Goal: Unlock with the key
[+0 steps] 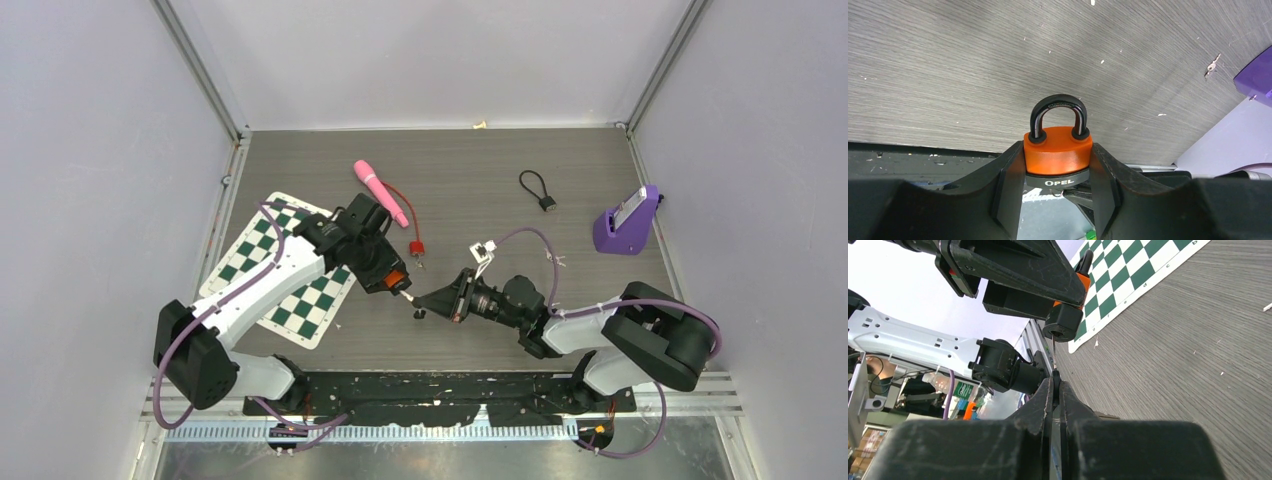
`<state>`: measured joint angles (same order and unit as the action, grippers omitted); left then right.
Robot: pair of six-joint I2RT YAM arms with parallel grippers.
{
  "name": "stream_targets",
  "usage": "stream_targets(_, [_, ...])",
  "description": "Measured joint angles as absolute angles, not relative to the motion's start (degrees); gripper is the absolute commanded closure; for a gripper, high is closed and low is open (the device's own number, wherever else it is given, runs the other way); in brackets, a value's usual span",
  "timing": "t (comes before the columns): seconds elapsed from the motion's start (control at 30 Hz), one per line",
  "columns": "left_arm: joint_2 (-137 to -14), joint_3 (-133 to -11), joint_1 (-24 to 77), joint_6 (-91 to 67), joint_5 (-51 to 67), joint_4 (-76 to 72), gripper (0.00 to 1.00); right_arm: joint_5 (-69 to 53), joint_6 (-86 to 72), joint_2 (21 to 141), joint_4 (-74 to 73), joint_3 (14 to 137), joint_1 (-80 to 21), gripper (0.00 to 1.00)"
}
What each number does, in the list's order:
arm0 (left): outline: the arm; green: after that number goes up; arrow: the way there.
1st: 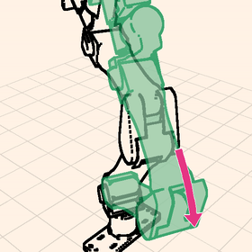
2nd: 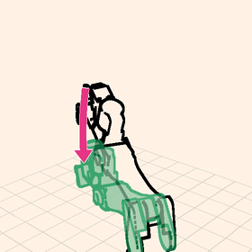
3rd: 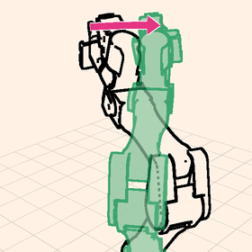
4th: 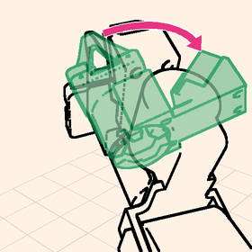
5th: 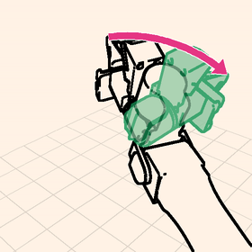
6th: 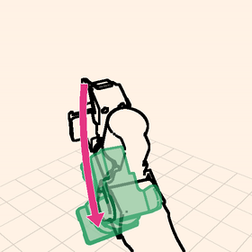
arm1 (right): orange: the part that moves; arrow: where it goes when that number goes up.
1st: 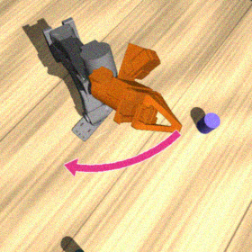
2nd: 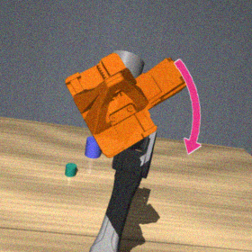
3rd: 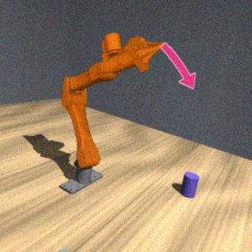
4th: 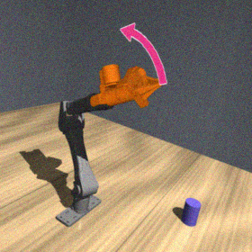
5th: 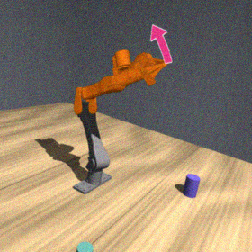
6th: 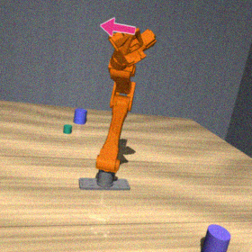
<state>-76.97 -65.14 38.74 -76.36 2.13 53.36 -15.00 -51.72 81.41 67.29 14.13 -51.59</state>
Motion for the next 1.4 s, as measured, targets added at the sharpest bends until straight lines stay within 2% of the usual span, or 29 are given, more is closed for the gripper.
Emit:
stream_targets(0.6, [-76.03,-64.14,38.68,-77.73,2.57,51.07,0.69,-8.82,-52.34,78.13,66.02,12.53,-52.21,0.95])
stream_targets(0.83, [-74.72,-62.43,39.48,-79.02,2.44,50.35,0.7,-3.88,-49.84,75.05,60.4,13.37,-55.59,0.95])
stream_targets(1.1, [-73.69,-62.37,41.65,-80.01,-0.23,48.56,0.69,3.4,-49.19,69.8,54.19,13.61,-58.33,0.95])
stream_targets(1.4, [-71.46,-60.47,46.57,-83.09,-6.96,46.13,0.68,4.75,-49.63,67.48,50.81,13.98,-58.7,0.95])
